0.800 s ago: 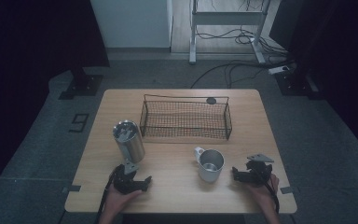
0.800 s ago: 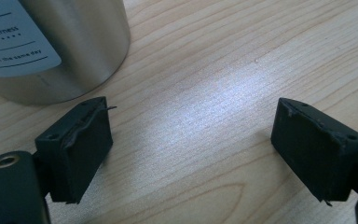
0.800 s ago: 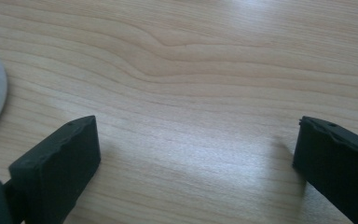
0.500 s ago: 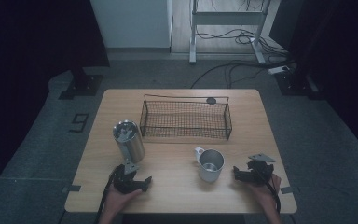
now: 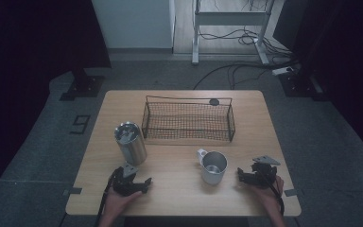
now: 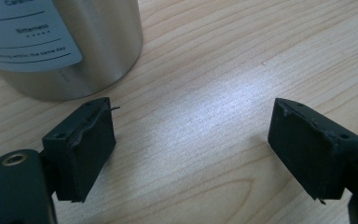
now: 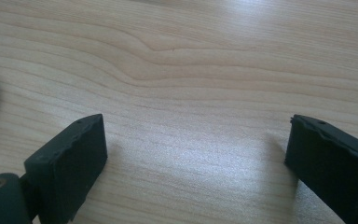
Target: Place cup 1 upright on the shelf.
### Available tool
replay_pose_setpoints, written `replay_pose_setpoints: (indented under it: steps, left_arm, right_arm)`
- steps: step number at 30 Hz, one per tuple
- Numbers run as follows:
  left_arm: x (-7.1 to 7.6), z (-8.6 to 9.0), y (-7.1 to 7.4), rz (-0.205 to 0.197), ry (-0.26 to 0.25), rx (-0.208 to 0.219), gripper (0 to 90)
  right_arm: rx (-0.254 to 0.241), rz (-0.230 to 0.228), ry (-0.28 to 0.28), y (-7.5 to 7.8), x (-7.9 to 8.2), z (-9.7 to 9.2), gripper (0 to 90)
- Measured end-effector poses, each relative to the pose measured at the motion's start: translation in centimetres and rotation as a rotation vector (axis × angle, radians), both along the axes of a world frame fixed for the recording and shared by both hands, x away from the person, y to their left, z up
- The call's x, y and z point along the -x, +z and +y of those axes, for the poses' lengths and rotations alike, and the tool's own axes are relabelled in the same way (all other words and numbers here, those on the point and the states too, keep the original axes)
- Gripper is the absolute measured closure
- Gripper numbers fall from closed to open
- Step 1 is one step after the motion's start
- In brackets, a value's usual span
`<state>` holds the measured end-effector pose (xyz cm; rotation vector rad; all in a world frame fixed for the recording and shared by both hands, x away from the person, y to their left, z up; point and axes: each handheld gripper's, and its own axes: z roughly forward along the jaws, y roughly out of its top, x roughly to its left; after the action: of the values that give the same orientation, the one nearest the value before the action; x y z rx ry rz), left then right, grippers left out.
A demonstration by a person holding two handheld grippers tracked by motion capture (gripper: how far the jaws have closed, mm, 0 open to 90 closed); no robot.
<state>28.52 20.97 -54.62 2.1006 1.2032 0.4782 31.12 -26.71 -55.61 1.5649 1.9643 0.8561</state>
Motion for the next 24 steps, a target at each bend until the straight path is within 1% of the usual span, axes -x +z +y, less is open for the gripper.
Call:
replay_pose_setpoints:
  steps: [2, 4, 9, 12, 15, 21, 24]
  left_arm:
    - [0.0, 0.2, 0.1, -0.002, 0.003, 0.007, 14.8]
    - [0.1, 0.6, 0.4, -0.007, 0.008, 0.024, 14.9]
    - [0.4, 1.6, 1.5, -0.021, 0.012, 0.085, 15.0]
    - [0.6, 1.9, 2.0, -0.038, 0.020, 0.093, 15.0]
    - [0.7, 2.1, 2.4, -0.032, 0.023, 0.099, 15.0]
    - [1.1, 2.5, 2.9, -0.048, 0.036, 0.102, 14.9]
    - [1.2, 2.5, 3.1, -0.031, 0.040, 0.105, 14.5]
  right_arm:
    - [0.000, 0.000, -0.001, 0.0, 0.0, 0.0, 5.1]
    - [0.000, 0.000, -0.001, 0.0, 0.0, 0.0, 5.2]
    - [-0.001, -0.002, 0.005, 0.0, 0.0, -0.2, 6.5]
    - [-0.002, -0.002, 0.008, 0.0, 0.0, -0.2, 6.7]
    - [-0.003, -0.002, 0.011, 0.0, 0.0, -0.3, 7.0]
    - [-0.004, -0.006, 0.012, 0.0, 0.0, -0.4, 7.6]
    - [-0.004, -0.006, 0.007, 0.0, 0.0, -0.4, 7.6]
